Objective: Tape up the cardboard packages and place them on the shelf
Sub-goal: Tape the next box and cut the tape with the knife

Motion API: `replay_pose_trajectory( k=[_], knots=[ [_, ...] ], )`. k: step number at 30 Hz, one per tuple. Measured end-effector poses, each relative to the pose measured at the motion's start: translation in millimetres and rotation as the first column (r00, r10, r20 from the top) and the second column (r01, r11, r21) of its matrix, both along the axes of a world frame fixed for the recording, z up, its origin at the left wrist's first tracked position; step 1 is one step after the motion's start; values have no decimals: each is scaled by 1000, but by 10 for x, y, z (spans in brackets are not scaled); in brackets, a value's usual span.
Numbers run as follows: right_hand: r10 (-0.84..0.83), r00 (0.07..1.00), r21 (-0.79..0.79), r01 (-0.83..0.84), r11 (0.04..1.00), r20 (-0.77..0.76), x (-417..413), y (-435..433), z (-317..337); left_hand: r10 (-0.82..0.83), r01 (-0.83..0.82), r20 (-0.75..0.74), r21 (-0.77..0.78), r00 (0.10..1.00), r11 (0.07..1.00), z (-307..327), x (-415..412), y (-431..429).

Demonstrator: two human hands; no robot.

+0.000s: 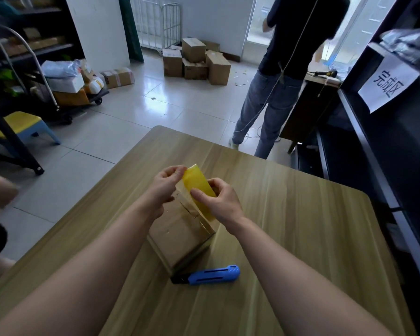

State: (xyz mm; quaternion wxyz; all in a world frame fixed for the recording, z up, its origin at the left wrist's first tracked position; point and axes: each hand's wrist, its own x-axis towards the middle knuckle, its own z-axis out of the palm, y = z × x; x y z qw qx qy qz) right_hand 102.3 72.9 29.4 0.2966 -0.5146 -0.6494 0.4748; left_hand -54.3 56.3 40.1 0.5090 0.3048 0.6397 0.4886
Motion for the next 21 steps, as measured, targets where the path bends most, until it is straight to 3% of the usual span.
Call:
replay_pose_trajectory(
  k=[5, 9, 14, 18, 21],
  knots=[
    [30, 999, 41, -31, 999, 25, 46, -8, -5, 171, -165, -152, 52, 973, 985, 5, -26, 175],
    [45, 997, 89, -51, 995, 70, 41, -30, 7, 172, -165, -289, 52, 942, 985, 28, -4, 226],
    [33, 994, 102, -43, 994, 102, 17, -9, 22, 154, -99, -600, 124, 785, 987, 47, 109, 210],
    [47, 991, 84, -58, 995, 123, -1, 63, 115, 250, -107, -660, 251, 709, 962, -43, 117, 163],
    [50, 987, 77, -63, 995, 155, -30, 92, 167, 328, -136, -627, 336, 707, 932, -58, 119, 150]
  ],
)
